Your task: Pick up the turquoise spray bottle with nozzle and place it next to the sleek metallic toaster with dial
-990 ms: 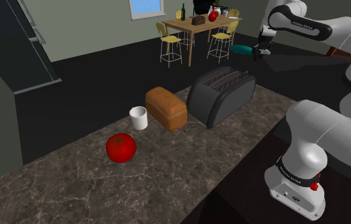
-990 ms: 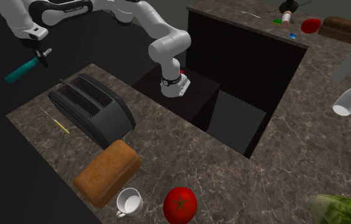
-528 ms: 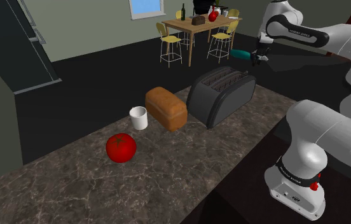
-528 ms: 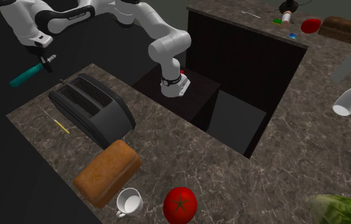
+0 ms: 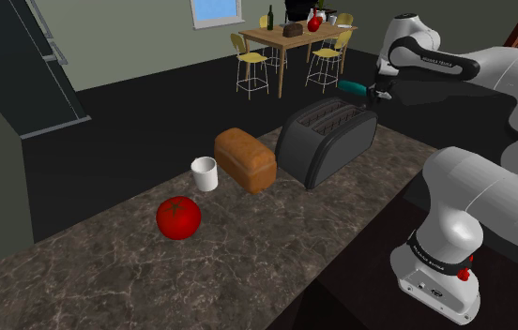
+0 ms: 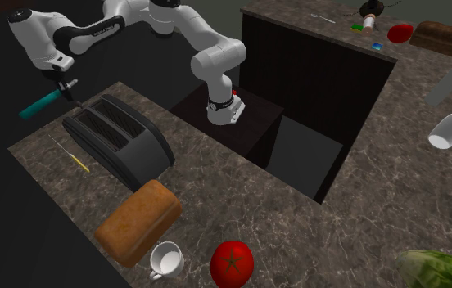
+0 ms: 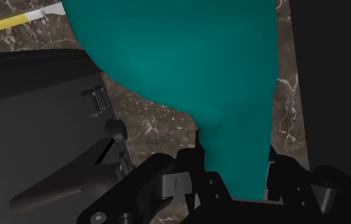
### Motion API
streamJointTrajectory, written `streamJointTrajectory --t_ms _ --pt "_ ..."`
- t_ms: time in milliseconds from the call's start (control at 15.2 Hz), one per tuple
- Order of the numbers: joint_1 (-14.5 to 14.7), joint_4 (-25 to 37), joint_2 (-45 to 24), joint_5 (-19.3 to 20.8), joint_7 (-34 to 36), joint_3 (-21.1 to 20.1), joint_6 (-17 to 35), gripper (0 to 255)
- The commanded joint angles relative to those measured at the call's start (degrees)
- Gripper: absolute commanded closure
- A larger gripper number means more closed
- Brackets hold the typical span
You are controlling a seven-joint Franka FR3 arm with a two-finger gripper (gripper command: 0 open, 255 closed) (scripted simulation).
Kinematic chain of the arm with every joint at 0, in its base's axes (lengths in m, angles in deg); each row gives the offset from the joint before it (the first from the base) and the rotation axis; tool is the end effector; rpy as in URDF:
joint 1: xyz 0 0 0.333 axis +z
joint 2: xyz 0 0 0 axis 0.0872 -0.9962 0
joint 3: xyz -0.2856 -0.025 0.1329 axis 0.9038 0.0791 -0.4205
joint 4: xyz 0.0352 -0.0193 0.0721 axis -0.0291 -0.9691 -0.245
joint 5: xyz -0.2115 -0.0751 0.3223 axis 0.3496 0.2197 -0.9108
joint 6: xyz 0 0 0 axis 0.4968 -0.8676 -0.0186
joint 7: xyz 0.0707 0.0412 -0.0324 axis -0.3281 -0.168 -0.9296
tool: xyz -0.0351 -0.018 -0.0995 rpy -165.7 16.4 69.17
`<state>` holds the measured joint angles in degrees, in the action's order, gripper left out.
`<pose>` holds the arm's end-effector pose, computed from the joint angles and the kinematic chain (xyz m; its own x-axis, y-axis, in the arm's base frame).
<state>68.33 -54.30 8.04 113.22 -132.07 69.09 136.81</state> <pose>0.4546 -0.4596 0.3722 -0.9499 0.3022 -0.0794 0.3095 0.9450 -0.1061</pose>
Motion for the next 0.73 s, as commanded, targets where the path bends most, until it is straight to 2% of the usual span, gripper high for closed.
streamJointTrajectory --t_ms 0,660 --pt "-0.2 -0.7 0.6 0.8 0.3 0.8 0.9 255" --pt "-0.5 -2.8 3.5 4.4 1.5 5.0 4.7 255"
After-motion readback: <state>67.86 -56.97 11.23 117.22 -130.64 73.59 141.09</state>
